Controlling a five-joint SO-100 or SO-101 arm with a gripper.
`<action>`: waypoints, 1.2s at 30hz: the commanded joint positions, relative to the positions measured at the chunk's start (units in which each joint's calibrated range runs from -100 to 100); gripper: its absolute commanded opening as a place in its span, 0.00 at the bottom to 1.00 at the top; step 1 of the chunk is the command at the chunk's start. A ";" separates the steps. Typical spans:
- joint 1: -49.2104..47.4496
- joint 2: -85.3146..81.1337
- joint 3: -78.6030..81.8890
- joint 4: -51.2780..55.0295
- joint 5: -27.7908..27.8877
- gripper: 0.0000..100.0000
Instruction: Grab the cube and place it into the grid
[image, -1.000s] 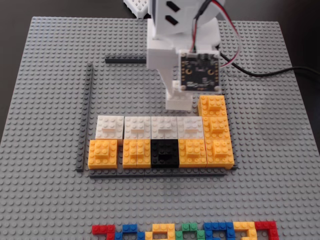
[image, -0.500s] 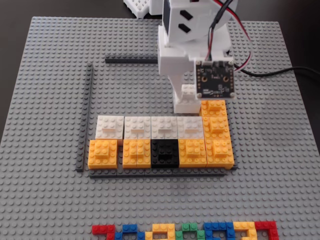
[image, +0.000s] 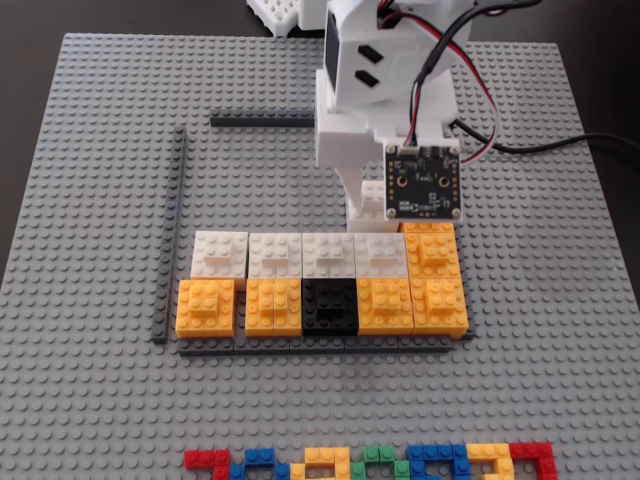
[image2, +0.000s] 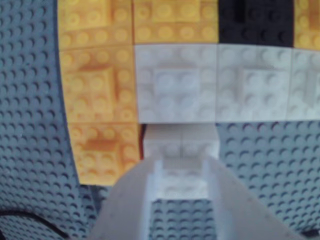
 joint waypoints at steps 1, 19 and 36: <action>-0.14 -0.81 -4.04 -0.66 -0.15 0.05; -0.51 0.39 -5.94 -1.79 -0.24 0.06; 0.23 -1.85 -2.68 -2.18 -0.44 0.12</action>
